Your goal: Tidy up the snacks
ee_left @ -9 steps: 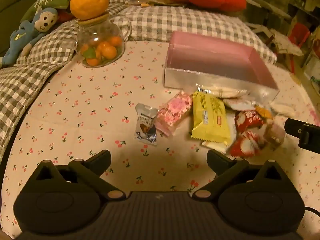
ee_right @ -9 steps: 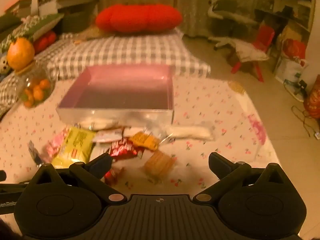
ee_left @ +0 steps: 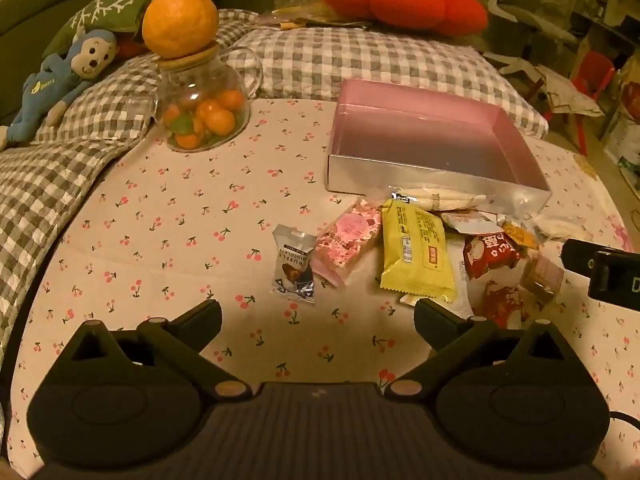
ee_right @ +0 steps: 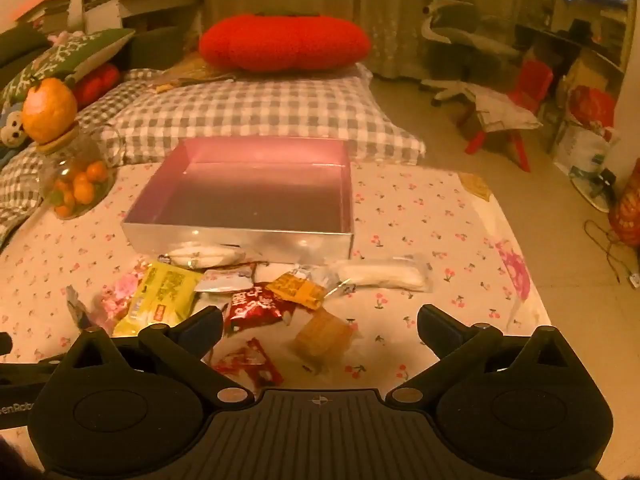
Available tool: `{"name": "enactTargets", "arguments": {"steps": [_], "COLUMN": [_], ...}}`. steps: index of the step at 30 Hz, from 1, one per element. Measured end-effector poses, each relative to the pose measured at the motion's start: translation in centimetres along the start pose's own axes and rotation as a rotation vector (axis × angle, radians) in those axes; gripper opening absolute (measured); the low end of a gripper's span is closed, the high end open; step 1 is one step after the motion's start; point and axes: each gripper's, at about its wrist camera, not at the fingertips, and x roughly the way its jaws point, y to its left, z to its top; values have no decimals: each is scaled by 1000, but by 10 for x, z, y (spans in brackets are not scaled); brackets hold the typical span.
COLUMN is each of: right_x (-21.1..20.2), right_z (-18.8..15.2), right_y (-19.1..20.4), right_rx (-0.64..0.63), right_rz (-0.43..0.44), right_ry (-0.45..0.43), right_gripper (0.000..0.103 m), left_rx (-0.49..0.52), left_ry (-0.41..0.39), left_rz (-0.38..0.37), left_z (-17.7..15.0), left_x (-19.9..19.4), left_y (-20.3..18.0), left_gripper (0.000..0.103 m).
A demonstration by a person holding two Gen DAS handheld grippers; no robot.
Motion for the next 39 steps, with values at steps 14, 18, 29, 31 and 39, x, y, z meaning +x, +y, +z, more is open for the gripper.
{"name": "enactTargets", "arguments": {"steps": [14,18,29,31,39], "right_x": [-8,-8,-8,-8,-9], "right_z": [-5,-6,-7,-6,-6], "right_y": [12,12,12,12,13], "right_rx": [-40,-40,-35,-34,-35], "right_rz": [2,9,13,14,11], "right_ry": [26,35,42,43,49], "right_gripper": [103,103,103,103,103], "left_rx": [-14,-3,10,10,15], "left_ry": [31,28,30,31,34], "left_rz": [20,19,22,22,21], "left_z": [2,3,4,4,3], "left_x": [-5,-6,-7,-7,-7], "left_y": [2,0,0,0,-1], "left_gripper": [103,103,103,103,103]}}
